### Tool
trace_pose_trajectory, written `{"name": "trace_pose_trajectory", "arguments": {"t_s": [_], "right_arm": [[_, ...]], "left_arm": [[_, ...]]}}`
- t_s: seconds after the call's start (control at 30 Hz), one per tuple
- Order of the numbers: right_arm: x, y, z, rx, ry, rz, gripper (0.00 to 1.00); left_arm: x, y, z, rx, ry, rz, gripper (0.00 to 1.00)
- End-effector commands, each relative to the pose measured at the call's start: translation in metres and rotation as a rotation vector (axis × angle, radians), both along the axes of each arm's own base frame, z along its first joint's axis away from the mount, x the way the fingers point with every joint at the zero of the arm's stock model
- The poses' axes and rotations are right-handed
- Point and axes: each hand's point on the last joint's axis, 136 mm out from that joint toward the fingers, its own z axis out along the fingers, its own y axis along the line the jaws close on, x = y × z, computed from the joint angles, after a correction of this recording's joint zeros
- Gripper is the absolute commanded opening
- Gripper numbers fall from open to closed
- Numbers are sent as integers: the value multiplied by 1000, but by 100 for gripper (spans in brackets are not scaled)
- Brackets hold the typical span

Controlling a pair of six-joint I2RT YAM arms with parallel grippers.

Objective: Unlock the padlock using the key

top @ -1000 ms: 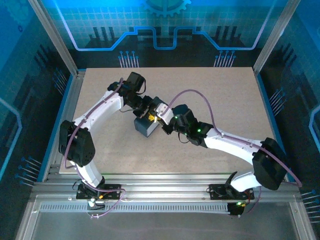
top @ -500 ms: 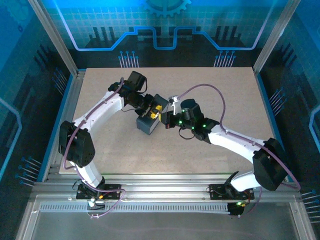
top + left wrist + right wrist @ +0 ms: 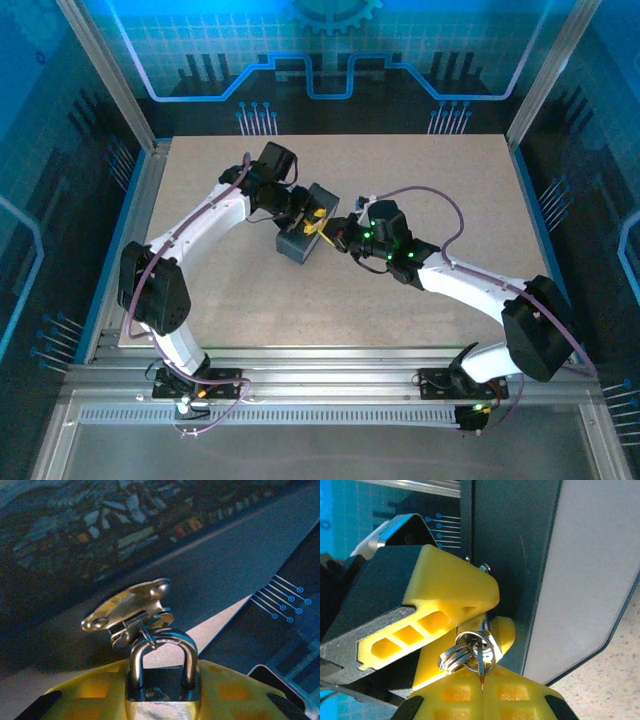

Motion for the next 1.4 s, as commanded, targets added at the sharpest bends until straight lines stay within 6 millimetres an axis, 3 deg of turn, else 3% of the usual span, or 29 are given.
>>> {"name": "trace_pose_trajectory", "arguments": {"t_s": [0.0,0.27,0.47,0.63,0.77,0.9,1.03,1.2,1.33,1.37], "right_arm": [[19,-17,35,171,34,-175,0],[22,-18,22,362,249,-317,0],[20,-23,32,329,225,-318,7],[14,-40,21,336,268,-381,5],[20,-41,35,390,265,-411,5],[21,-30,45,363,253,-348,14],[15,-37,35,283,240,-293,27],[4,-78,18,67,154,-246,33],[4,-97,34,-193,-125,-63,33],[4,-94,50,-290,-249,27,33]], "left_arm": [[-20,-7,-1,-8,3,-75,0],[-16,-9,5,-37,-53,-74,0],[-18,-5,1,-40,-37,-66,0],[-19,4,-3,-14,-27,-57,0],[-19,3,-3,-22,-30,-48,0],[-19,4,-4,-19,-24,-47,0],[-19,5,-7,-20,-12,-44,0],[-20,8,-5,-22,-10,-45,0],[-22,11,-3,-22,-7,-47,0],[-23,11,-2,-22,-6,-51,0]]}}
